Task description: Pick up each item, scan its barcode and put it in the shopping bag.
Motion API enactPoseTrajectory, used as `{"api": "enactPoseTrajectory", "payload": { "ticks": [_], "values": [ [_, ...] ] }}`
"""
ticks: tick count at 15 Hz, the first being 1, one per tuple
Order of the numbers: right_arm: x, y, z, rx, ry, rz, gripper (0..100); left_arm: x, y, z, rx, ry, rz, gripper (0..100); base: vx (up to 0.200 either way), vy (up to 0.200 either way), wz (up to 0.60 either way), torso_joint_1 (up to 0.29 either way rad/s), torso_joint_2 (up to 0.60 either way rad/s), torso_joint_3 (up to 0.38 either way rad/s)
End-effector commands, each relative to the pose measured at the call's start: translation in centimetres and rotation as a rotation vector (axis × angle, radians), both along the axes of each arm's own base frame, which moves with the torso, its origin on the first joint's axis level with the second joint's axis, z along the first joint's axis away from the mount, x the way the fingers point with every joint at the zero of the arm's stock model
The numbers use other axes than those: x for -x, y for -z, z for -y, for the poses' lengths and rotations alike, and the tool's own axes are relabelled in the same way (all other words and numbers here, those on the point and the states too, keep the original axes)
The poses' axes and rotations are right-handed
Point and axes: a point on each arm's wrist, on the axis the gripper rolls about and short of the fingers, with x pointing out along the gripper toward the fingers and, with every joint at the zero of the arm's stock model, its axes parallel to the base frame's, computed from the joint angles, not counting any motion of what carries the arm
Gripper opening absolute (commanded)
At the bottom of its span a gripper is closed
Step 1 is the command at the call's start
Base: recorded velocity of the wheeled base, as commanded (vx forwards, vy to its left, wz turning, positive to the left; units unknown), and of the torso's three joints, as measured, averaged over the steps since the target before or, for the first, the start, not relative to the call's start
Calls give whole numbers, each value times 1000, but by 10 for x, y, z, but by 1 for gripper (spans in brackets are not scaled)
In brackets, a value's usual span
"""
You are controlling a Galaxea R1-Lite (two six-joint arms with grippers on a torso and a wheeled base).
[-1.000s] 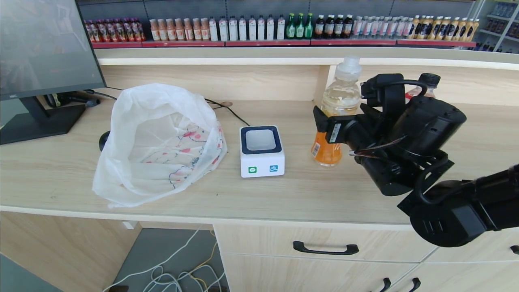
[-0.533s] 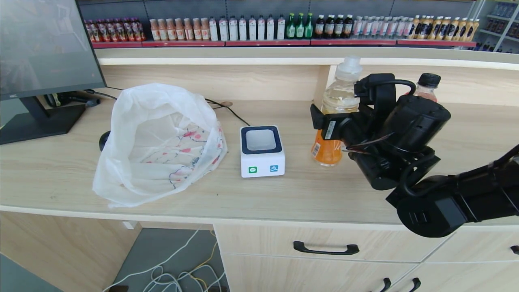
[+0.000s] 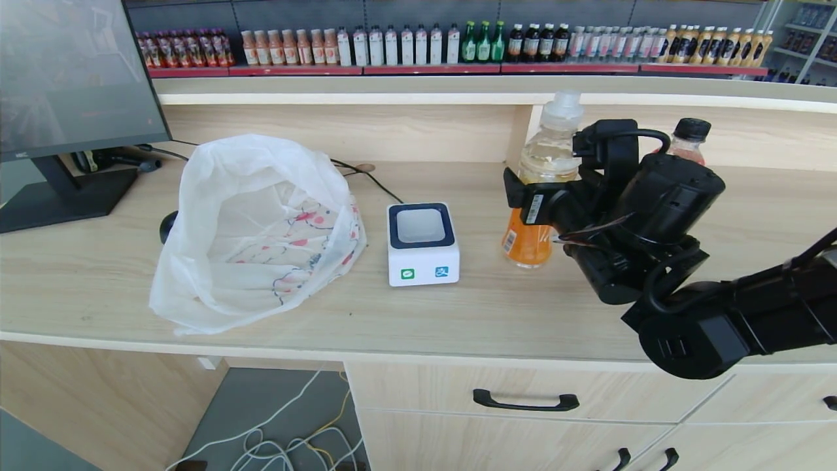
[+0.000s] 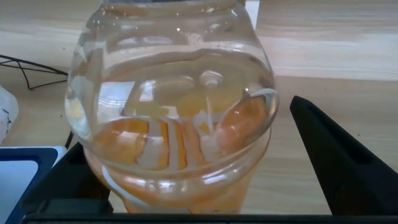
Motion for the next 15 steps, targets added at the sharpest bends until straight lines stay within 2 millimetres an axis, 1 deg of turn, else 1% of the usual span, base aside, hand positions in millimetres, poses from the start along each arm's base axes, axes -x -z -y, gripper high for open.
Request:
{"api": "enactPoseTrajectory", "payload": {
  "ticks": [1, 2, 3, 8, 15],
  "values": [
    [0, 0, 0, 0, 0, 0, 100, 0, 0, 0, 0, -1, 1, 100, 0, 0, 0, 0, 0, 0],
    [0, 0, 0, 0, 0, 0, 100, 0, 0, 0, -1, -1, 1, 100, 0, 0, 0, 0, 0, 0],
    [0, -1, 0, 0, 0, 2, 0, 0, 0, 0, 0, -1, 1, 100, 0, 0, 0, 0, 0, 0],
    [2, -4, 0, 0, -33, 24, 0, 0, 0, 0, 0, -1, 1, 100, 0, 0, 0, 0, 0, 0],
    [6, -11, 2, -11, -33, 41, 0, 0, 0, 0, 0, -1, 1, 100, 0, 0, 0, 0, 0, 0]
  ]
}}
